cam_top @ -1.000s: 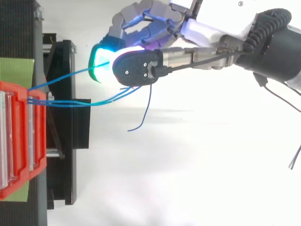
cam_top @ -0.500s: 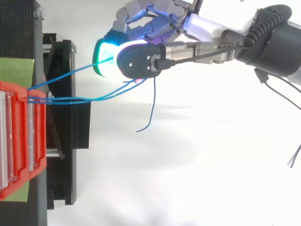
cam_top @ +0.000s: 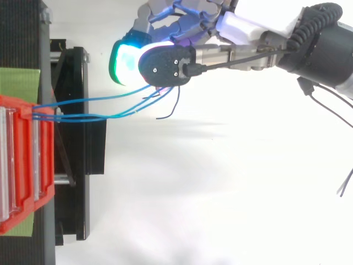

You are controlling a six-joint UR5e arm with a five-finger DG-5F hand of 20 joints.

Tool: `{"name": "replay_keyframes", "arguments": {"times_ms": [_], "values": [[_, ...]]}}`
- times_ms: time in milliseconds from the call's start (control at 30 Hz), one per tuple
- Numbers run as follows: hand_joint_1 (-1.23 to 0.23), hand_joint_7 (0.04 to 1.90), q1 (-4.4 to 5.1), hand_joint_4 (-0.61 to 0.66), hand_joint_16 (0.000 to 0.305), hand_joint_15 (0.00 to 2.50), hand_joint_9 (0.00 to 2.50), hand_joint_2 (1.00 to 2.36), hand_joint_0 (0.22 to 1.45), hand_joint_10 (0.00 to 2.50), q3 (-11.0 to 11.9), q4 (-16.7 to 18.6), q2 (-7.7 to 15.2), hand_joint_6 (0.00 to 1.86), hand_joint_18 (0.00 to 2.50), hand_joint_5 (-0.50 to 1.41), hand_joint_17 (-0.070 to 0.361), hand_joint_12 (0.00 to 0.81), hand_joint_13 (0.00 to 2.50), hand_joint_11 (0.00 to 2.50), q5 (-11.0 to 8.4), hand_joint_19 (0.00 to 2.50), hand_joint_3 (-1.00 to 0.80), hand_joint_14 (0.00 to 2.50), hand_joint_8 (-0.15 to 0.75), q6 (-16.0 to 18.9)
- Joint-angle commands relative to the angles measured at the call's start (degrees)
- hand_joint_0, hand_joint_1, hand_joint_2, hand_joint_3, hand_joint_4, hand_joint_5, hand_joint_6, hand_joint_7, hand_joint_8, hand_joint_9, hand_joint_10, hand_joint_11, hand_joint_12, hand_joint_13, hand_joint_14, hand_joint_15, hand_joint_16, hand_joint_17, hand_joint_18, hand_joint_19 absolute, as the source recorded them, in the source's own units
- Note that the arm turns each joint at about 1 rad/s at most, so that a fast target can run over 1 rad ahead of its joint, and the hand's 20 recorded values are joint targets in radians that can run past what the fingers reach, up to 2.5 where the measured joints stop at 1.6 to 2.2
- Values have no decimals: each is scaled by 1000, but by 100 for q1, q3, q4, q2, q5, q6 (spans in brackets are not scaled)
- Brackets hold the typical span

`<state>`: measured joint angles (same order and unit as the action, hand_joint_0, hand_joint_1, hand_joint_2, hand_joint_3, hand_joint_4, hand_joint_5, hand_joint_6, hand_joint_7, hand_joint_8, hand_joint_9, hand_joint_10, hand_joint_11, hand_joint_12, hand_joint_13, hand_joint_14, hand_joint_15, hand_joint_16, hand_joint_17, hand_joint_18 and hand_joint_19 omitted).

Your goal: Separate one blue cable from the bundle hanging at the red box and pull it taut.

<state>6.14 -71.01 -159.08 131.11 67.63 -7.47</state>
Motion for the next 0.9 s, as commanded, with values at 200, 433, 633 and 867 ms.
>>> {"name": "replay_keyframes", "arguments": {"times_ms": [200,433,633,867], "values": [[-534,844,1,92,58,858,668,1000,556,16,-9,0,-6,846,579,-272,130,373,914,1187,4,566,-500,26,288,-18],[-637,829,37,105,58,912,680,1000,555,15,-18,71,-6,853,600,-274,130,360,988,1194,-4,564,-500,25,284,-53],[-692,799,80,124,59,972,700,1000,529,14,-18,79,12,860,654,-275,133,362,1106,1204,-22,547,-500,25,282,-88],[-673,796,186,123,58,1003,739,1000,543,14,-18,115,3,862,667,-273,131,353,1157,1207,-251,549,-500,24,277,-132]]}}
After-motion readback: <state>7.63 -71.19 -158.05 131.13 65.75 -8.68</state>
